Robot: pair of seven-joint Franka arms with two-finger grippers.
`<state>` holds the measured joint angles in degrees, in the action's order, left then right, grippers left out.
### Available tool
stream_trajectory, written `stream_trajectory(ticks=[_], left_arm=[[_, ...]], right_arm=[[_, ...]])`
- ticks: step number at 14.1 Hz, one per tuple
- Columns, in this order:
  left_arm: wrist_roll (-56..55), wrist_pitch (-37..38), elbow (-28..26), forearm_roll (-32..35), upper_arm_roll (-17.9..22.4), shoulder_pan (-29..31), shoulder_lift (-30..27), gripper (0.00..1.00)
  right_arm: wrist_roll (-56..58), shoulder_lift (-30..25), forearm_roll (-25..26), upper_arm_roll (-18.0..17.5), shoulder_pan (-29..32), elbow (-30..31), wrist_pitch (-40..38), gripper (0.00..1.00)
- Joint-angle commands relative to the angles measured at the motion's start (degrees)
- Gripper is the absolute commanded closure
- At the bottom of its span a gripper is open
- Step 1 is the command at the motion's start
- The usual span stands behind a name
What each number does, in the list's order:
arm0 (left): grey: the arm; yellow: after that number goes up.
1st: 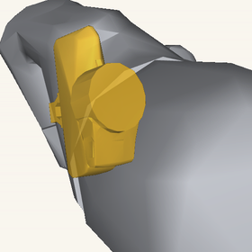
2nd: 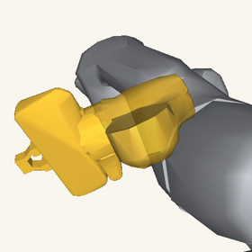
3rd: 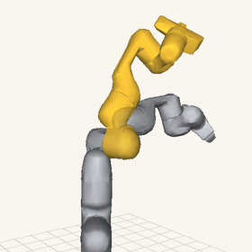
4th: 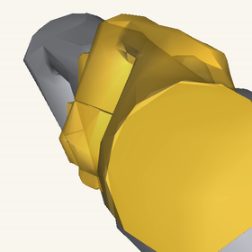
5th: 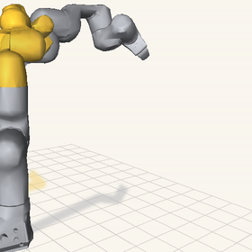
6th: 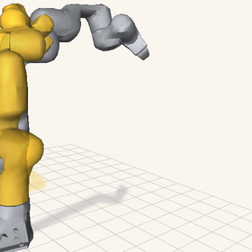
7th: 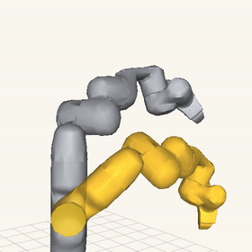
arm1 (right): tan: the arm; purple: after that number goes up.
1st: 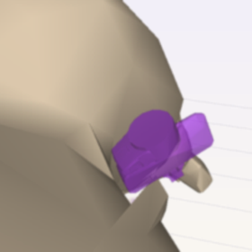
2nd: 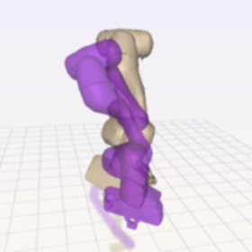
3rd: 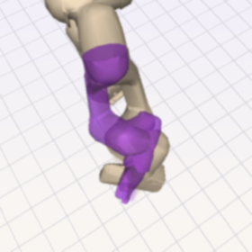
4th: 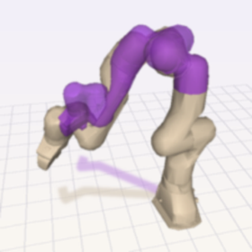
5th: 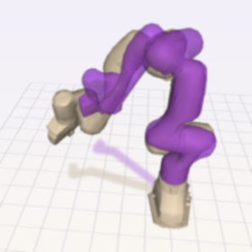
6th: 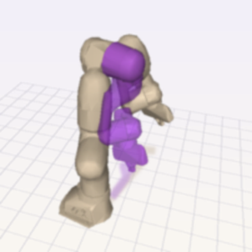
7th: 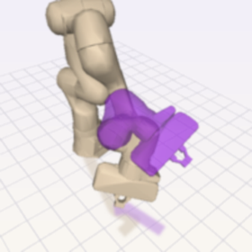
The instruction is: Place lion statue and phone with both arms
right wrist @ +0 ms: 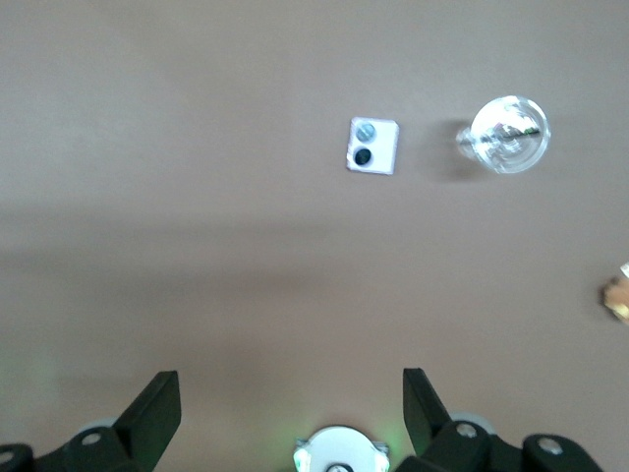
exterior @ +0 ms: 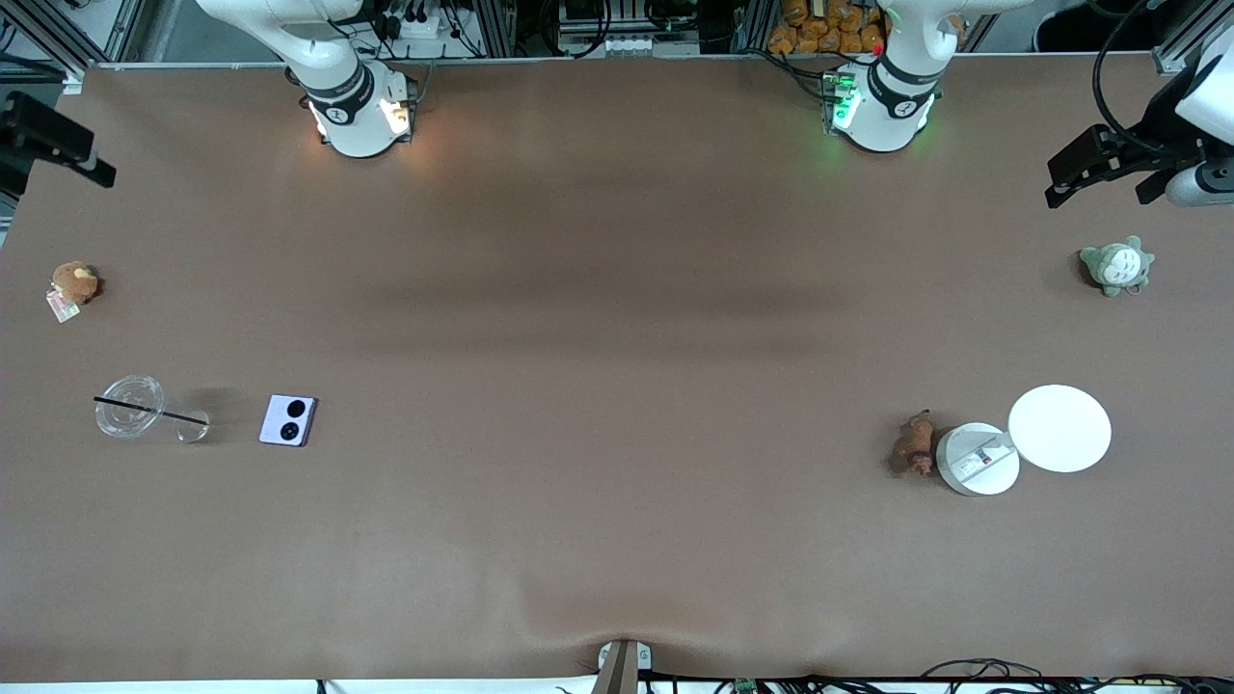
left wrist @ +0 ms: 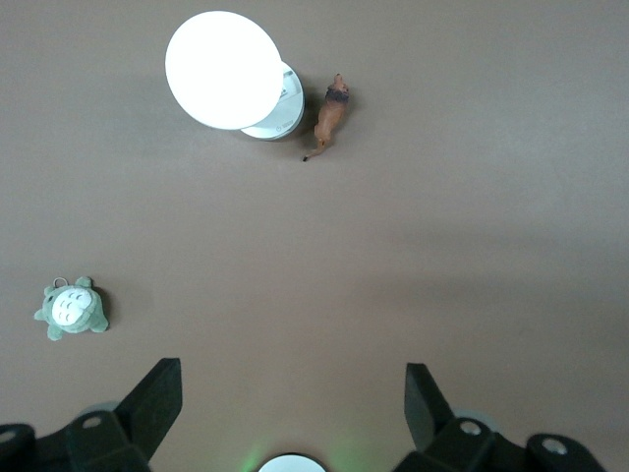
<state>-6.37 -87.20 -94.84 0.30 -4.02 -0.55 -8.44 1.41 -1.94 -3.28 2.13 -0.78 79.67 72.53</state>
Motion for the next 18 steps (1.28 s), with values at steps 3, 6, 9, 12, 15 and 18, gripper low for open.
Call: stream_trajectory(ticks=[3, 6, 9, 12, 15, 18], left_arm=[[1.5, -0.2, 1.6, -0.6, 0.3, 0.3, 0.6, 0.00], [1.5, 0.5, 2.6, -0.6, 0.3, 0.4, 0.6, 0.00], [1.5, 3.3, 4.0, -0.6, 0.3, 0.3, 0.6, 0.00], [1.4, 4.7, 4.8, -0.6, 0.3, 0.3, 0.7, 0.00], [1.4, 5.0, 4.8, -0.6, 0.3, 0.2, 0.7, 0.00], [1.4, 5.0, 4.8, -0.4, 0.3, 0.2, 0.8, 0.00]], right_arm=[[0.2, -2.3, 4.5, -4.6, 1.4, 5.1, 3.1, 0.00], [4.2, -1.8, 3.2, -2.7, 1.5, 4.7, 3.5, 0.00], [5.0, -1.7, -0.2, 0.8, 1.2, 4.7, 3.6, 0.00], [4.9, -1.9, -0.2, 1.0, 0.4, 5.1, 3.5, 0.00], [4.9, -1.9, -0.2, 1.1, 0.3, 5.1, 3.5, 0.00], [4.9, -1.8, 0.0, 1.1, 0.4, 5.2, 3.2, 0.00]])
